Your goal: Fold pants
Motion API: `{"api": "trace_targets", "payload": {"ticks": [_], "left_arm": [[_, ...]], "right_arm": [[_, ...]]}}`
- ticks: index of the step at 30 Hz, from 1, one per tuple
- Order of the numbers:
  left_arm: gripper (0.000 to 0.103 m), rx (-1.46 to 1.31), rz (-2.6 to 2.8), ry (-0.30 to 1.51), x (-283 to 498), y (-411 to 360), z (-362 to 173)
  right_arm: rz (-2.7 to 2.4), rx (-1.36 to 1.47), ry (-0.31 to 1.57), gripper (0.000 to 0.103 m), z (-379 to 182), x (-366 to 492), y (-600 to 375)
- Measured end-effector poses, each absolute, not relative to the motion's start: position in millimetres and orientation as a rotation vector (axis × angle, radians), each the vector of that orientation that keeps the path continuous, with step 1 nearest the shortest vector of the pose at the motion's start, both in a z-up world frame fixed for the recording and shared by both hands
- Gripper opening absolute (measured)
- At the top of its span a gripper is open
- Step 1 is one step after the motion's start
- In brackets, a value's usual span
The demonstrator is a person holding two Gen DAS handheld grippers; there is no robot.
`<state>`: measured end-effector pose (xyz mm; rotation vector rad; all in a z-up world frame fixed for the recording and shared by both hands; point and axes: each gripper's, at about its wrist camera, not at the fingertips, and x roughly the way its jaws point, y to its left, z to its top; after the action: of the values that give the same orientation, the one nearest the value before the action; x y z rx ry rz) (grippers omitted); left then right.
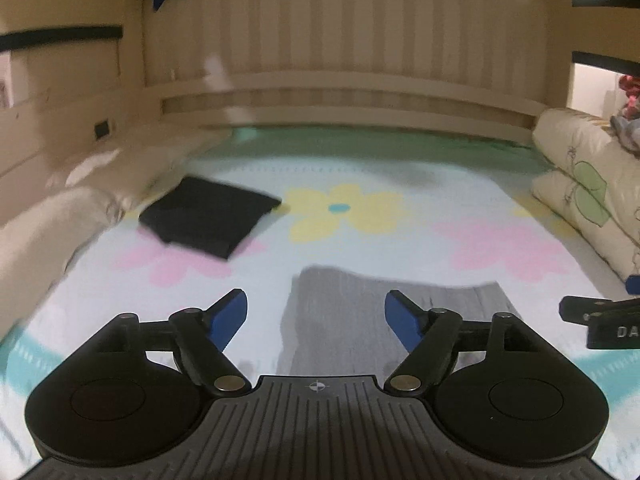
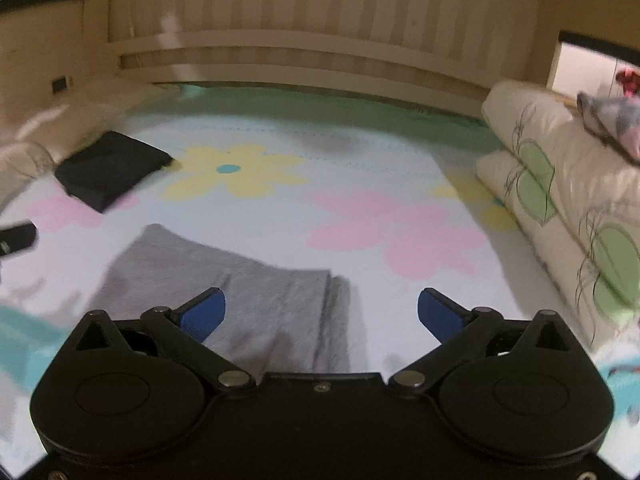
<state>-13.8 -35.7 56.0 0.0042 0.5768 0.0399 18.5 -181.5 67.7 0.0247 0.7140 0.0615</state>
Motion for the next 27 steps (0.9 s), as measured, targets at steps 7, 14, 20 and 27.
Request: {"api": "trace_targets", "payload": {"ticks": [7, 14, 20, 27], "left_arm": [[0.075, -0.024, 0.059, 0.686, -40.6, -35.8, 38.5], [0.075, 0.014, 0.071, 0.717, -55.5, -52.9, 29.3], [0.075, 0.027, 0.043, 0.735, -58.8, -58.1, 18.2], [0.075, 0.002, 0.070, 0.785, -52.5, -54.8, 5.3]], "right_arm": [[0.102, 0.103, 0.815, 0.102, 63.3, -22.6, -189.9], [0.121, 0.141, 0.851, 0.102, 51.9, -47.3, -187.8], [0.137, 0.200, 0.852, 0.102, 42.2, -52.4, -185.6], [0.132, 0.148, 0.818, 0.102, 38.4, -61.2, -175.4]]}}
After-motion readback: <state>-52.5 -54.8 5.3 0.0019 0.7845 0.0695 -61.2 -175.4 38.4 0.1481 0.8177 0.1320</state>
